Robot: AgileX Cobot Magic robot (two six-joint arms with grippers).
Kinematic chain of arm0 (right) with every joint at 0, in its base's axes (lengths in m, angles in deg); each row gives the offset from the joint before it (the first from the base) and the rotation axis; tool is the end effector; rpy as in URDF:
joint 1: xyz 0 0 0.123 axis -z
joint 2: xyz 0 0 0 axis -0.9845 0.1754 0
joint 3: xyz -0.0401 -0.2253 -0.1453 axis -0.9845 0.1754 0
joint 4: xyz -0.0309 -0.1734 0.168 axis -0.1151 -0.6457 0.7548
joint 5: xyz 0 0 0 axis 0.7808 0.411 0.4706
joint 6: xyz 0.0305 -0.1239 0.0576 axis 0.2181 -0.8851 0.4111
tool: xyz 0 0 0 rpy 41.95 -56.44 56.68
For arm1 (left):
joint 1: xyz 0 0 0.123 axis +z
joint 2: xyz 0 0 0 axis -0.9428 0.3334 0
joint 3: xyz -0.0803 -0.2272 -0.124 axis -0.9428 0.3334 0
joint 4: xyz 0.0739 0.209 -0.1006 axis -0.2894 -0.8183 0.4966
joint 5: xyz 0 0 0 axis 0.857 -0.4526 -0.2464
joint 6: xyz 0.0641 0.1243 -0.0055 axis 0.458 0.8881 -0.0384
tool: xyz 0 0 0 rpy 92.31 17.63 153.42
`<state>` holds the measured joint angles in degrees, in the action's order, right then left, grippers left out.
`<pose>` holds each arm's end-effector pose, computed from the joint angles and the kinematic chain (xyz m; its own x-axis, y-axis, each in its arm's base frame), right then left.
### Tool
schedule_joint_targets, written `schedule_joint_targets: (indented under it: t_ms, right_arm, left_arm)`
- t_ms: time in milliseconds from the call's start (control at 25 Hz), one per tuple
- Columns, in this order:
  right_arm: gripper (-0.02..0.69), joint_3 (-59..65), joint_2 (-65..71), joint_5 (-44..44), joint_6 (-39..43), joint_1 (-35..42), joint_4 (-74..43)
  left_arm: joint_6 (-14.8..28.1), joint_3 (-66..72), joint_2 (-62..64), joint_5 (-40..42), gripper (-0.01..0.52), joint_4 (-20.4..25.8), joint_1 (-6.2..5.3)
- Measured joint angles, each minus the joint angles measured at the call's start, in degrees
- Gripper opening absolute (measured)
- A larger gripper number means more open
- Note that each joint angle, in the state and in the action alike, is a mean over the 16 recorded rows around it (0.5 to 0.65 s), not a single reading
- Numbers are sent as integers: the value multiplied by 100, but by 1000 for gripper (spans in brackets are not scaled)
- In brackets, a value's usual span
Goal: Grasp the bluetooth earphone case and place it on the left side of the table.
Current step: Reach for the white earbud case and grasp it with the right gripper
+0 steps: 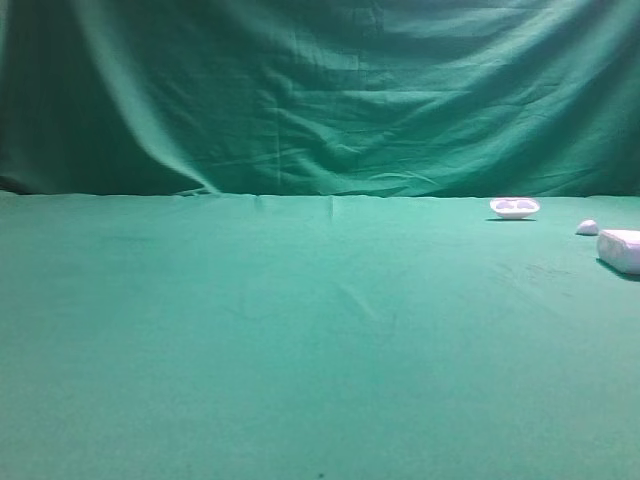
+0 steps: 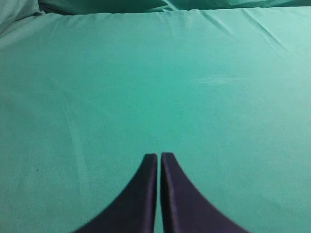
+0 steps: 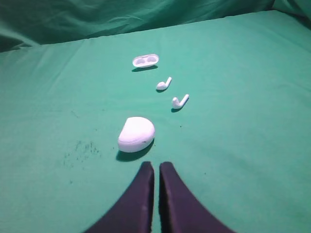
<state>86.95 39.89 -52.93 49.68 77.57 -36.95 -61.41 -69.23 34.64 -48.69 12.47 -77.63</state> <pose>0.1042 0.0123 0.1564 -0.3050 0.0390 -0.9516 -0.0799 0.9946 0.0664 0.1054 -0.0098 0.1640 -0.2607 0.0404 -0.9646 0.1026 0.9946 0.0139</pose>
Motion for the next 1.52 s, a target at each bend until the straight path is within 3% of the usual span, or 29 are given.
schedule_joint_targets:
  t_ms: [560, 1120, 1280, 1520]
  right_arm:
    - [0, 2, 0, 111, 5, 0, 134]
    - [0, -398, 253, 1558, -209, 0, 1475]
    - [0, -859, 802, 1286, -437, 0, 1606]
    - [0, -1826, 2187, 111, -999, 0, 1610]
  left_arm:
    - [0, 0, 0, 0, 0, 0, 0]
    - [0, 0, 0, 0, 0, 0, 0]
    - [0, 0, 0, 0, 0, 0, 0]
    - [0, 0, 0, 0, 0, 0, 0]
